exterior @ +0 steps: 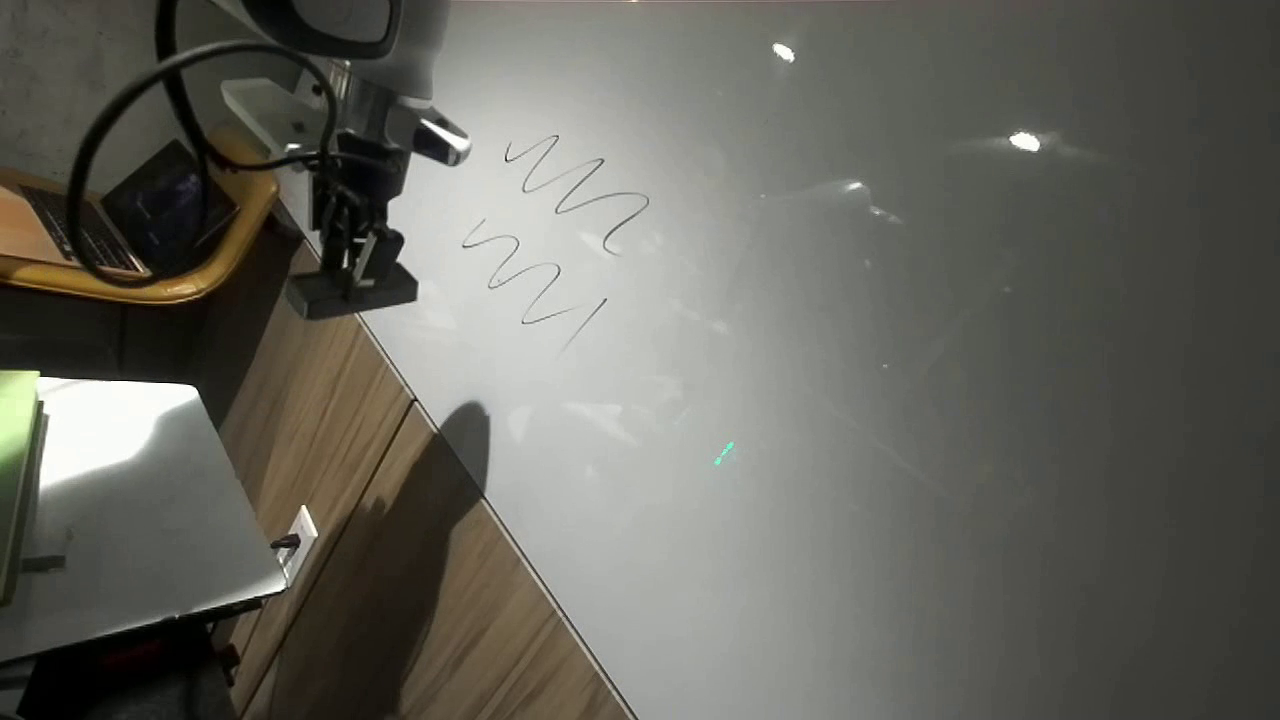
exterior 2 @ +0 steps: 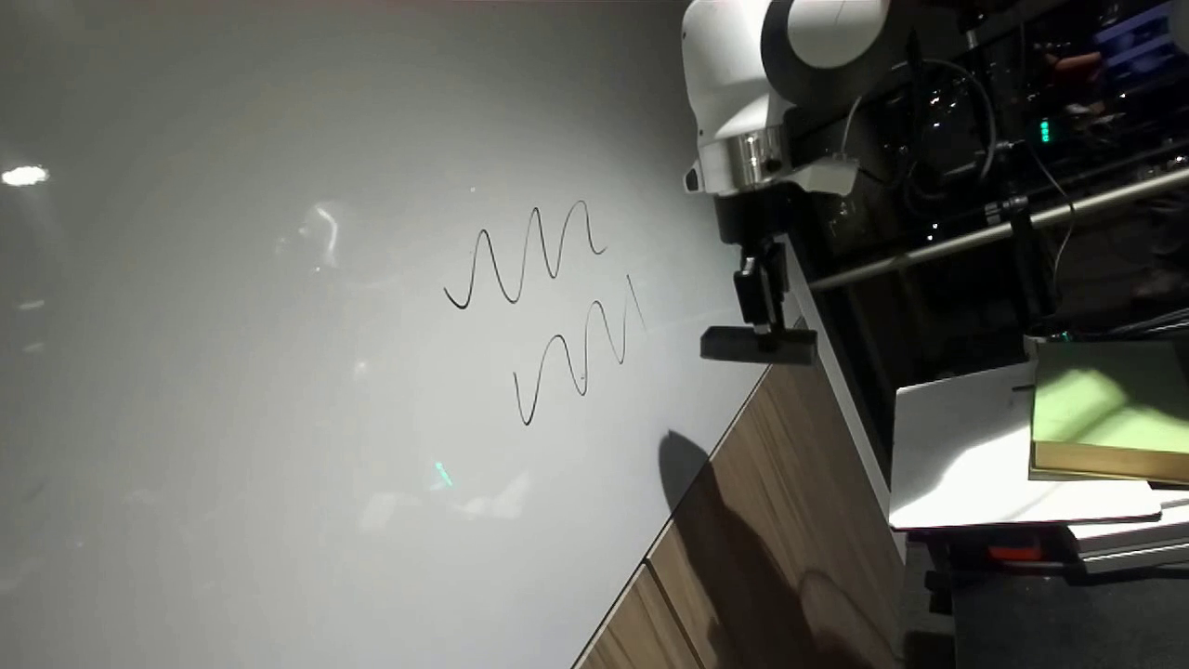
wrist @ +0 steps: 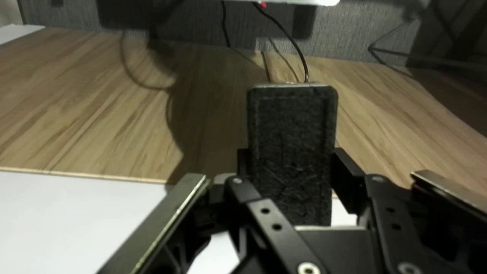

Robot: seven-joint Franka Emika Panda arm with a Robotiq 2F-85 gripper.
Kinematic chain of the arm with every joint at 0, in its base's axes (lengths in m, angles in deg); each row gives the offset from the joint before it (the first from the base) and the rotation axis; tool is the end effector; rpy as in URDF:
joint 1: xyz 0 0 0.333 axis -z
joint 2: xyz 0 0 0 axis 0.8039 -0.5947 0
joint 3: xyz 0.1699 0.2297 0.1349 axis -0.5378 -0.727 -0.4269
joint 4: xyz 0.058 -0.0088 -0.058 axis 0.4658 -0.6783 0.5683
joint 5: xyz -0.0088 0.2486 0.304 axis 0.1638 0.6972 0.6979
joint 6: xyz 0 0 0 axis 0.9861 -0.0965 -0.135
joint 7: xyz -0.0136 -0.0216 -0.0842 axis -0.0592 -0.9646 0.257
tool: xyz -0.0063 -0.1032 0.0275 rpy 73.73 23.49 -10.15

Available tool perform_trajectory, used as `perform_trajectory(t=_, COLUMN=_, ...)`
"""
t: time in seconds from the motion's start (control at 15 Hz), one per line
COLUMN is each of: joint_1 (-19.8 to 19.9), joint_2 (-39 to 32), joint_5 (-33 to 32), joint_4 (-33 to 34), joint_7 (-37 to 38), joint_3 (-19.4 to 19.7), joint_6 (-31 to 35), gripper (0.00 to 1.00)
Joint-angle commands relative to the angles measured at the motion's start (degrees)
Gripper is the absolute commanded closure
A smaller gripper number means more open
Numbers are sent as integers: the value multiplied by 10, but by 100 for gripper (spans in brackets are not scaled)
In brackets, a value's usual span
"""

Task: Use the black eraser to wipe the whiteboard.

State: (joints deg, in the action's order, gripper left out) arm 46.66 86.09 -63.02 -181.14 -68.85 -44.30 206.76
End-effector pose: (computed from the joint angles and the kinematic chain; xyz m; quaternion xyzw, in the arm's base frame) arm 0.4010 0.0853 0.3723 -0.9908 -0.0605 -0.1214 0.0028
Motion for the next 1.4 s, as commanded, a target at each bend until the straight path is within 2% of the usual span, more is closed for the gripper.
perform_trajectory(t=0.0, joint_1=-4, joint_2=24, joint_5=24, joint_4=52, joint_7=-2, joint_3=3, joint_6=-13, gripper=72)
perform_trajectory(t=0.53, joint_1=11, joint_2=-22, joint_5=11, joint_4=193, joint_7=37, joint_3=-17, joint_6=12, gripper=72)
perform_trajectory(t=0.93, joint_1=38, joint_2=-54, joint_5=-12, joint_4=304, joint_7=46, joint_3=-13, joint_6=19, gripper=72)
perform_trajectory(t=1.13, joint_1=53, joint_2=-65, joint_5=-36, joint_4=317, joint_7=49, joint_3=-15, joint_6=33, gripper=72)
perform_trajectory(t=1.33, joint_1=58, joint_2=-74, joint_5=-60, joint_4=297, joint_7=61, joint_3=-21, joint_6=43, gripper=72)
